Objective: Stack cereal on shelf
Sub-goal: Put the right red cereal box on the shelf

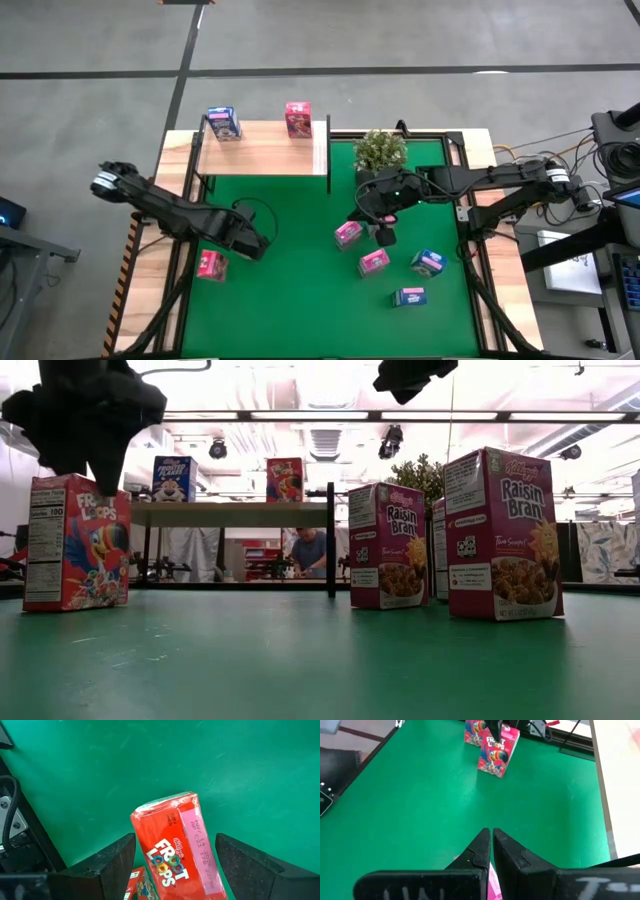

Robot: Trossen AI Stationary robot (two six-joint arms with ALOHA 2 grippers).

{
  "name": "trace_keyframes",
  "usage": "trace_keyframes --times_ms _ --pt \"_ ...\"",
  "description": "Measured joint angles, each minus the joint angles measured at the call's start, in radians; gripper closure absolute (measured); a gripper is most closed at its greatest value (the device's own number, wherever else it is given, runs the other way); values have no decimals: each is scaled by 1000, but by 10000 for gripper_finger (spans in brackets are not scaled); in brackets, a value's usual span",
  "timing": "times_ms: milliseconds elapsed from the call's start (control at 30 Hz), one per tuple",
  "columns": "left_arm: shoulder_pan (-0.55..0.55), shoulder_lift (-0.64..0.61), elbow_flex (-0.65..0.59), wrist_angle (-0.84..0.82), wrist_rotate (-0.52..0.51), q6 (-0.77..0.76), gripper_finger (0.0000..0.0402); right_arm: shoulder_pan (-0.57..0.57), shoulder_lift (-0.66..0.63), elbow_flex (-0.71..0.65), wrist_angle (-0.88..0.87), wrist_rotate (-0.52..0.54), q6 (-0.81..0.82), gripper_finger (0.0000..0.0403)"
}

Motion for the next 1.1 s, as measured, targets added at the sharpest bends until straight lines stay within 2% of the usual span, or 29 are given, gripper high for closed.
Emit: trace_keyframes --times_ms 433,700,900,1100 --pt "-15 25 0 4 0 -7 209 0 1 -17 18 0 0 392" --pt "-19 24 15 -1 0 9 219 0 1 -17 18 0 0 392" --pt "-19 24 112 -4 -39 137 219 0 1 -17 18 0 0 392" --pt "-15 26 266 -33 -101 392 219 0 1 -17 22 0 7 392"
